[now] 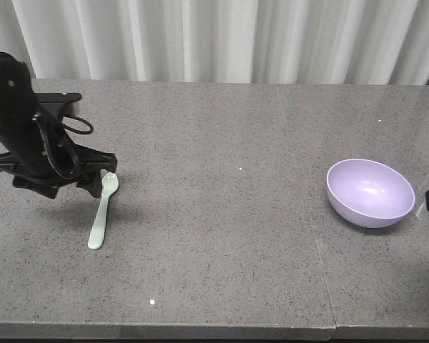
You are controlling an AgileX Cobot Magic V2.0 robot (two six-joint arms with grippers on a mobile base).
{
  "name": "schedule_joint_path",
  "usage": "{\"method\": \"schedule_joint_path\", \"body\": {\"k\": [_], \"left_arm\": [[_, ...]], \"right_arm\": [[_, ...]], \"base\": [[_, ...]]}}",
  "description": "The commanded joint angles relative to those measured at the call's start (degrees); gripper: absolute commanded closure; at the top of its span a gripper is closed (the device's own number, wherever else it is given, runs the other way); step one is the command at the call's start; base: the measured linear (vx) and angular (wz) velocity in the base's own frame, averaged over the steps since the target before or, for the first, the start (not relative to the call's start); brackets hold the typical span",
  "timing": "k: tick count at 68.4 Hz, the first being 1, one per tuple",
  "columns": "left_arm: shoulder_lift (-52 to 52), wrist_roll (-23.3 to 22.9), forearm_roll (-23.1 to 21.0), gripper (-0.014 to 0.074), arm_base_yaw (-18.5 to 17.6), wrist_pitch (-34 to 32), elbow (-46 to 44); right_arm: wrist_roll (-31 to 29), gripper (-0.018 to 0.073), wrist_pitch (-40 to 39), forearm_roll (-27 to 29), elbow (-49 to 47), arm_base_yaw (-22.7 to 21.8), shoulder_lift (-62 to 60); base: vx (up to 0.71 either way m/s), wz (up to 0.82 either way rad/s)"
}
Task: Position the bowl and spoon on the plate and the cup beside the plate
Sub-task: 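Lower the left gripper onto the pale green spoon handle and close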
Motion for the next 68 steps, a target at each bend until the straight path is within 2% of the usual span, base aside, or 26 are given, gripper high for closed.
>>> {"method": "schedule_joint_path", "body": {"k": [1, 9, 23, 55, 63, 68], "left_arm": [[-1.33, -0.71, -0.68, 0.0104, -1.59, -2.54, -1.68], [-0.09, -0.78, -0.61, 0.0104, -2.86, -4.6, -1.68], [3.37, -3.17, 1.33, 0.0104, -2.8, -5.33, -3.01], [10.1, -3.61, 1.33, 0.0106, -2.8, -5.31, -4.28], [10.17, -3.61, 1.33, 0.0136, -2.8, -4.55, -4.28], [10.17, -3.61, 1.33, 0.0186, -2.8, -3.98, -4.28]], "right_arm": [[-0.53, 0.005, -3.21, -0.37, -1.88, -0.35, -0.37], [-0.53, 0.005, -3.39, -0.3, -1.88, -0.35, -0.37], [-0.53, 0.005, -3.41, -0.25, -1.88, -0.35, -0.37], [-0.53, 0.005, -3.41, -0.25, -1.88, -0.35, -0.37], [-0.53, 0.005, -3.41, -0.25, -1.88, -0.35, -0.37], [-0.53, 0.005, -3.41, -0.25, -1.88, -0.35, -0.37]], "base": [[0.0, 0.0], [0.0, 0.0], [0.0, 0.0], [0.0, 0.0], [0.0, 0.0], [0.0, 0.0]]}}
